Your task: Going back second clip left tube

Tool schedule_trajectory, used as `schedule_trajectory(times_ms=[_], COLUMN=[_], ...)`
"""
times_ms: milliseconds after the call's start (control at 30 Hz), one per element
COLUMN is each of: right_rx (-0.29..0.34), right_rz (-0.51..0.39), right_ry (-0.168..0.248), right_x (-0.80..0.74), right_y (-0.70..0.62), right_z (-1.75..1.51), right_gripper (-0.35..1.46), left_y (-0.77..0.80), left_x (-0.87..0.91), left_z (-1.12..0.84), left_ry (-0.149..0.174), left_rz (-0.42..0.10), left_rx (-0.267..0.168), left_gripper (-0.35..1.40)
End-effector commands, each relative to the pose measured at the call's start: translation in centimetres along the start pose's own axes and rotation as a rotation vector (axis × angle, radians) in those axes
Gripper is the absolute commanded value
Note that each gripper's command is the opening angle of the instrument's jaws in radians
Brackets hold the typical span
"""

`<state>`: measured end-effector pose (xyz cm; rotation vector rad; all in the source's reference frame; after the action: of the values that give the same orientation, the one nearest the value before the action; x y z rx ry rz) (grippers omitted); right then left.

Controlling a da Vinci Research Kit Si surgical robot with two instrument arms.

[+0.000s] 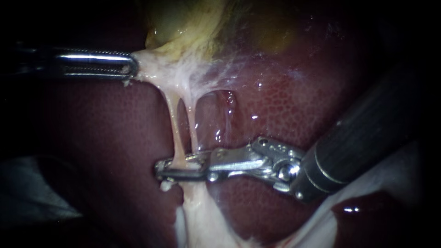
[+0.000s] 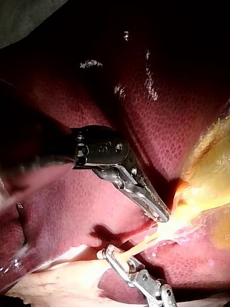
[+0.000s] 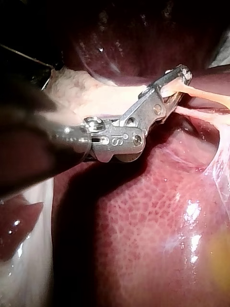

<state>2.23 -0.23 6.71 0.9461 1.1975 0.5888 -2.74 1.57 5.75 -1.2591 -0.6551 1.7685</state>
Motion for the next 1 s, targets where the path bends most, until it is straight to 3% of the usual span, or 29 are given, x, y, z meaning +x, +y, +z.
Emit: schedule_trajectory(times_ms=[33,100,167,433,567,767,1000], right_rx=[0.002,-0.028,-0.050,-0.201,-0.237,-0.229,-0.254], right_rz=[-0.012,-0.072,-0.090,-0.152,-0.170,-0.238,-0.363], right_ry=[-0.001,0.010,0.011,-0.032,-0.049,-0.091,-0.140], right_x=[-0.01,0.00,0.01,0.00,-0.03,-0.03,0.17], right_y=[0.01,0.03,0.06,0.21,0.27,0.04,-0.28], right_z=[0.03,0.08,0.13,0.04,-0.13,-0.58,-1.18], right_gripper=[-0.15,0.25,0.39,0.49,0.50,0.50,0.50], left_y=[0.00,0.00,0.00,0.00,0.00,-0.01,-0.01], left_x=[0.00,0.00,0.00,0.00,-0.01,-0.01,-0.01], left_z=[0.00,0.00,-0.01,-0.02,-0.04,-0.05,-0.05], left_ry=[0.000,0.000,0.000,0.000,-0.001,-0.001,-0.001], left_rz=[0.000,0.000,0.000,-0.006,-0.005,-0.011,-0.011], left_rx=[0.000,0.000,-0.001,-0.001,-0.002,-0.002,-0.003], left_gripper=[-0.35,-0.35,-0.35,-0.35,-0.35,-0.35,-0.35])
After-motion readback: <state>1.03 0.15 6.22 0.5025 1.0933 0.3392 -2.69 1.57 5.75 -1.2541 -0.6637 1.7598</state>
